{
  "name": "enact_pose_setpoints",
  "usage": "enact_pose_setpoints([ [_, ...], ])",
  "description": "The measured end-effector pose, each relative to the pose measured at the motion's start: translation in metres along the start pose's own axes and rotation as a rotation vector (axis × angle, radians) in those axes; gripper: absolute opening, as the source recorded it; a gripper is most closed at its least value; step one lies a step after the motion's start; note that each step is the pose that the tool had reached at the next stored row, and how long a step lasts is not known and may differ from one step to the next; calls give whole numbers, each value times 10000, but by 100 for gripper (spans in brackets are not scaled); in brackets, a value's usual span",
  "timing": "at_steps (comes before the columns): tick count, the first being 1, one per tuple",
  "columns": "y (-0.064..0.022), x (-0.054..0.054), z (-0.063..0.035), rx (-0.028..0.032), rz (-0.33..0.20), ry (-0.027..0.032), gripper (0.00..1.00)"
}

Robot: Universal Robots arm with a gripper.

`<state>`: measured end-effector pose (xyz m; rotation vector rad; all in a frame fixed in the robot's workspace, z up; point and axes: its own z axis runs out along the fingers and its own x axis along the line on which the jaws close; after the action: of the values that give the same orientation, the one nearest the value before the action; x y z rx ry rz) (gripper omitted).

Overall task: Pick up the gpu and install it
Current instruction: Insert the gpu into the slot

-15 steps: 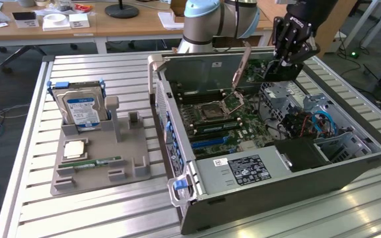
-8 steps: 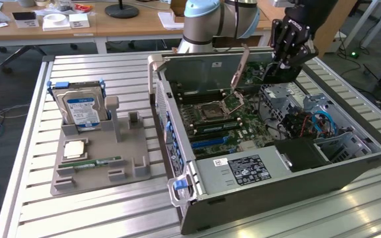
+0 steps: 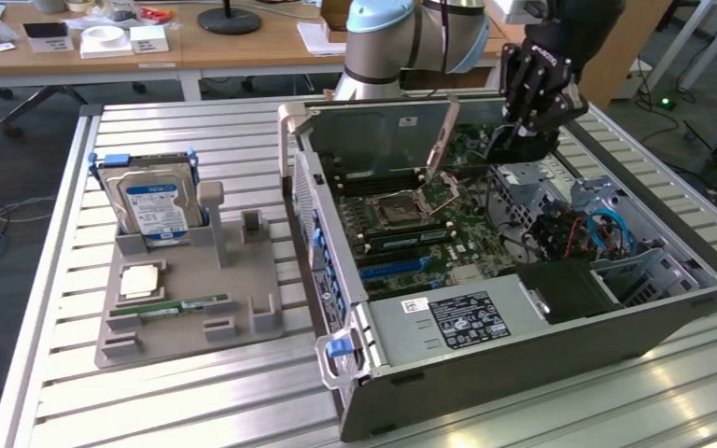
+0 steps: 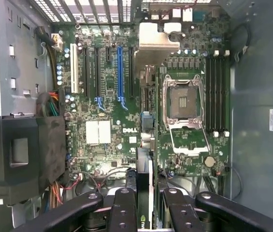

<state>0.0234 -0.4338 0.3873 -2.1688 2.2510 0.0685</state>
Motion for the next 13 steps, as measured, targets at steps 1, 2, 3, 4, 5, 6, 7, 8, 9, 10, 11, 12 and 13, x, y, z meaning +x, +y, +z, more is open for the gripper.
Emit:
enact_pose_setpoints([
  [1, 7, 2, 15, 4, -22, 0, 26],
  [2, 15, 4, 30, 7, -44, -1, 26],
  [3, 23, 6, 45, 11, -67, 1, 26],
  [4, 31, 8, 60, 14, -89, 1, 26],
  [5, 39, 10, 77, 17, -113, 1, 26],
  [6, 47, 12, 93, 20, -136, 1, 26],
  [7, 55, 13, 108, 22, -160, 2, 26],
  [8, 63, 15, 125, 24, -183, 3, 26],
  [9, 70, 17, 141, 25, -206, 4, 26],
  [10, 76, 19, 158, 26, -231, 4, 26],
  [11, 82, 20, 176, 26, -256, 4, 26],
  [12, 88, 21, 194, 27, -279, 3, 26],
  [13, 94, 22, 212, 28, -302, 4, 26],
])
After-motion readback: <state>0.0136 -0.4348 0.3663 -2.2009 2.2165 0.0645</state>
